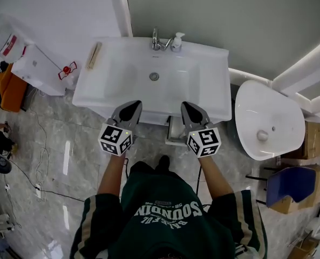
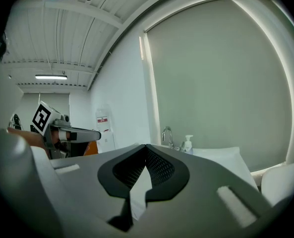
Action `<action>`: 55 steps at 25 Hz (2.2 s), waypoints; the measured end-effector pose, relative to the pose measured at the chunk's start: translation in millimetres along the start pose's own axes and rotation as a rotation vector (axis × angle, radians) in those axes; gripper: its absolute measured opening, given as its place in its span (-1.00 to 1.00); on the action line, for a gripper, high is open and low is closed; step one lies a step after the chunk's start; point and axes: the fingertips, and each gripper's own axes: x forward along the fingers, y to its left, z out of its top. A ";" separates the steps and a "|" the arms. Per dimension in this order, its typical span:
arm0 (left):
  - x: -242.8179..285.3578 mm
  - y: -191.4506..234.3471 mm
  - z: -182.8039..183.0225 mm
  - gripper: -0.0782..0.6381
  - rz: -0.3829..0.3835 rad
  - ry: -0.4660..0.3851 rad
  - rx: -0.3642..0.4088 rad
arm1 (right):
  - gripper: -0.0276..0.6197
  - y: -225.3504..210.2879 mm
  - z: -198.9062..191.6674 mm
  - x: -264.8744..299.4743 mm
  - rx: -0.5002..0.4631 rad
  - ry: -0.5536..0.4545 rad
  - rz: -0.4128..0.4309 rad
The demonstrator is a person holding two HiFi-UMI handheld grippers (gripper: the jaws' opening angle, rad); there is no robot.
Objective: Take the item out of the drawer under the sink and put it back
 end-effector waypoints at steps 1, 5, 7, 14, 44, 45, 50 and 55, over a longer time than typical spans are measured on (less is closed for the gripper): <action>4.1 -0.5 -1.2 -0.64 -0.003 0.001 -0.002 | -0.91 -2.6 -1.0 1.1 0.001 0.001 0.000; 16.7 1.7 -6.5 -0.64 -0.015 0.014 -0.014 | -0.91 -11.0 -3.6 7.9 0.014 0.002 -0.012; 21.9 2.8 -6.5 -0.64 -0.025 0.019 -0.012 | -0.91 -14.0 -5.6 11.4 0.024 0.006 -0.019; 32.4 4.9 -6.7 -0.64 -0.047 0.033 -0.004 | -0.91 -18.9 -8.6 16.1 0.039 0.012 -0.027; 73.5 -53.3 -163.9 -0.64 -0.271 0.314 -0.113 | -0.91 -59.3 -220.7 -41.0 0.264 0.337 -0.226; 73.9 -54.2 -167.9 -0.64 -0.275 0.320 -0.111 | -0.91 -60.8 -229.6 -41.6 0.273 0.350 -0.232; 73.7 -54.6 -186.2 -0.64 -0.287 0.356 -0.107 | -0.78 -73.1 -275.5 -36.6 0.328 0.417 -0.269; 66.4 -53.9 -205.2 -0.64 -0.302 0.408 -0.096 | -0.61 -95.3 -323.4 -32.6 0.404 0.446 -0.370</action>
